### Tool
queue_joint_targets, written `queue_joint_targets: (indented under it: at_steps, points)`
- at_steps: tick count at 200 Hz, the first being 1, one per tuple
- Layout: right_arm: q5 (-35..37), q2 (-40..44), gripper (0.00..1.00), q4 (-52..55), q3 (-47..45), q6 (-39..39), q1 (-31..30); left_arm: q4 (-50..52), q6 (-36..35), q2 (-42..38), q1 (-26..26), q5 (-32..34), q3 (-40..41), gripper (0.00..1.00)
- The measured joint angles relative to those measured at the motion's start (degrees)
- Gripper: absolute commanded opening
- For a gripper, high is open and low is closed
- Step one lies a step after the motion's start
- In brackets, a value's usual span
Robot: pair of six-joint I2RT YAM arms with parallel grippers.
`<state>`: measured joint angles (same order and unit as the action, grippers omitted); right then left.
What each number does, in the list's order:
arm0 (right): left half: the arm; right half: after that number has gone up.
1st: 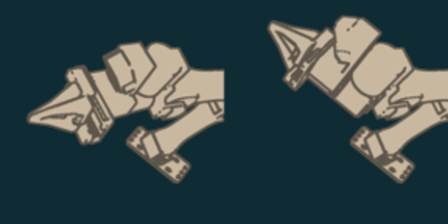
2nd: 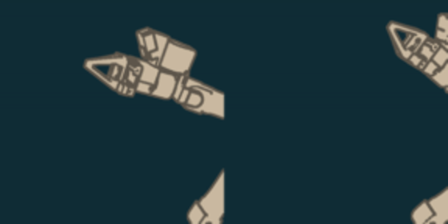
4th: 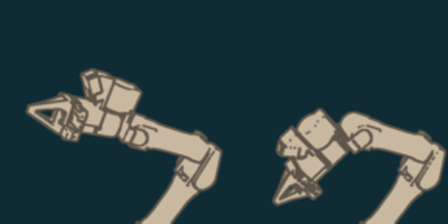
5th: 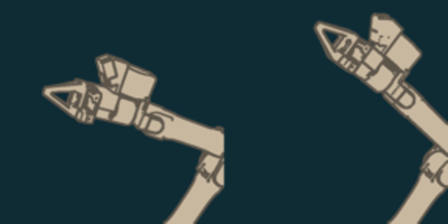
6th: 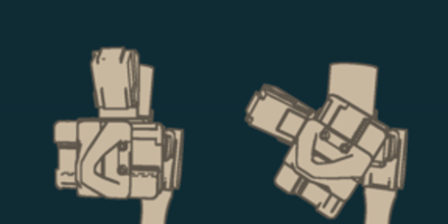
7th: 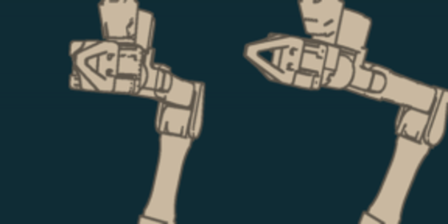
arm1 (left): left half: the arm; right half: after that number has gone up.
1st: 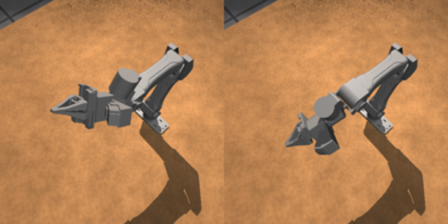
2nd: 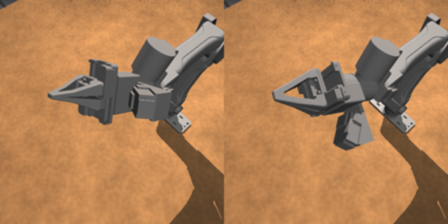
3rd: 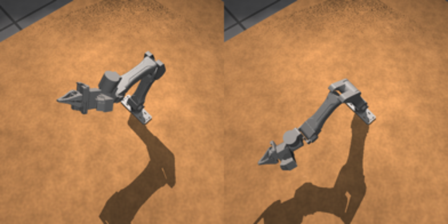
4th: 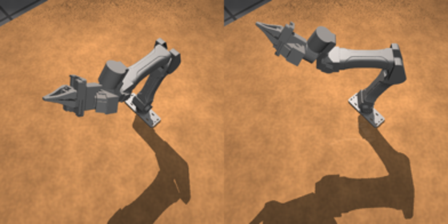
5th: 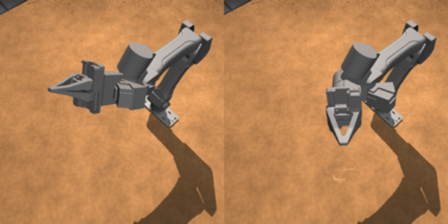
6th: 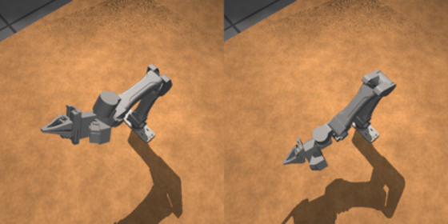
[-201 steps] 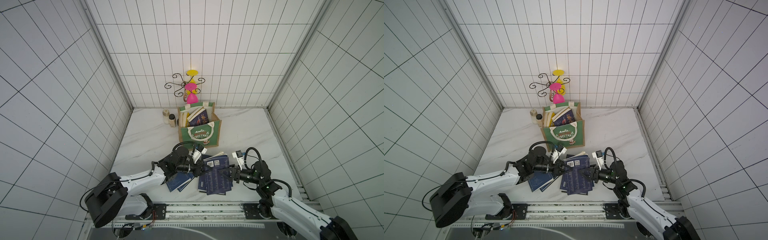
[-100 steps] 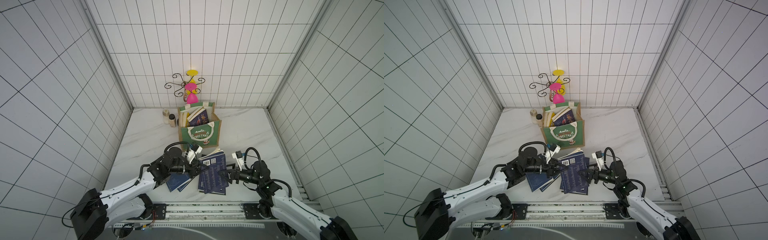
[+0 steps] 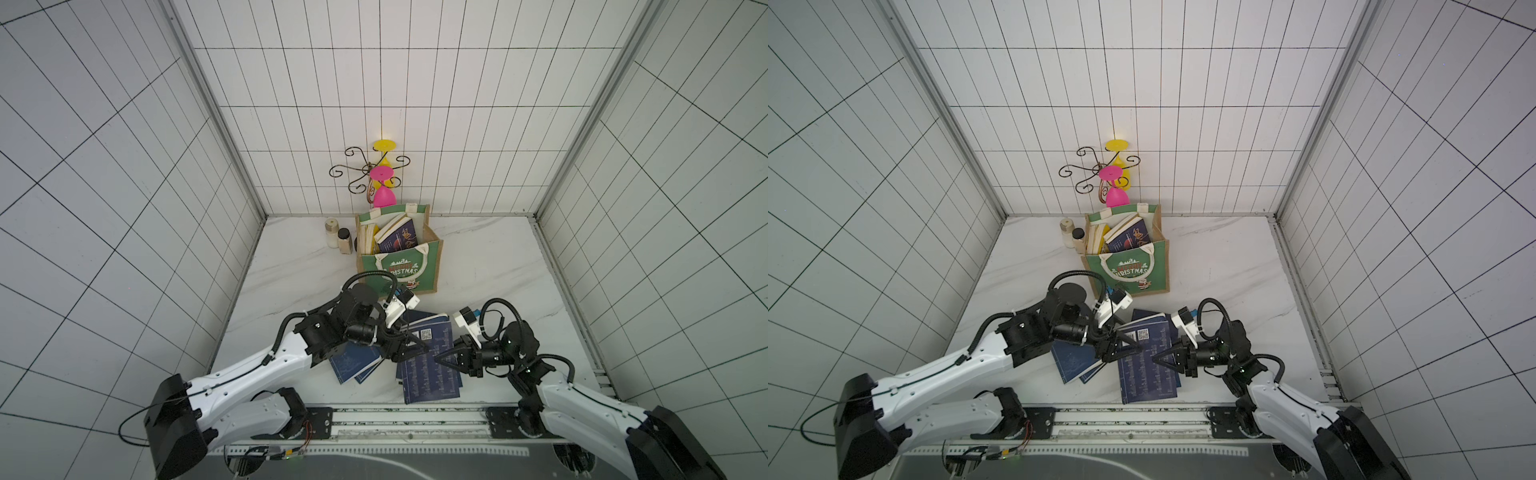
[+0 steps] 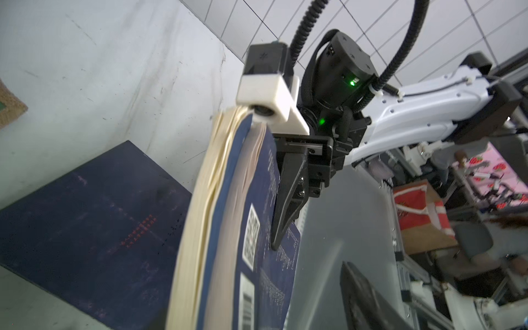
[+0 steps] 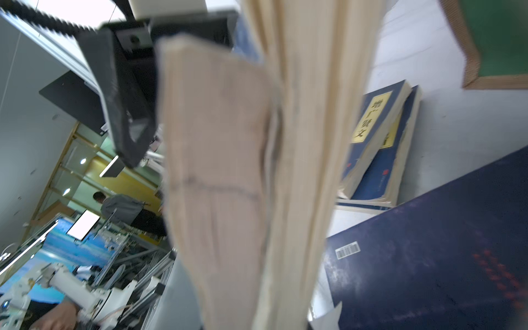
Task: Put the books into the canvas bag
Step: Pick up the book from the book.
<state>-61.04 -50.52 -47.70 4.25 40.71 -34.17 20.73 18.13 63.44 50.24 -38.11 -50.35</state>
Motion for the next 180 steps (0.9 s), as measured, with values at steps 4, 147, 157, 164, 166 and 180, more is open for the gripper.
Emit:
queue_joint_targets:
  at_steps: [4,147,157,164,166,180]
  points:
    - [-0.1,0.1,0.00,0.2,0.0,-0.1,-0.9,1.5,-1.2,0.7,0.0,-0.1,-1.5,0.76]
    - [0.7,5.0,0.07,27.5,5.2,-10.5,-5.4,28.5,-14.8,12.8,4.2,2.5,-14.0,0.00]
    - [1.0,5.1,0.24,28.4,6.0,-11.0,-5.4,30.2,-15.2,13.4,4.4,3.1,-15.7,0.00]
    - [1.4,5.4,0.42,29.1,6.8,-11.3,-5.4,31.7,-15.7,13.9,4.3,3.8,-17.5,0.00]
    - [1.7,5.4,0.47,29.3,7.0,-11.3,-5.4,32.0,-15.8,13.9,4.4,4.0,-17.9,0.00]
    - [4.6,6.2,0.74,31.2,8.9,-11.8,-5.2,35.6,-16.5,15.1,4.4,5.5,-22.9,0.00]
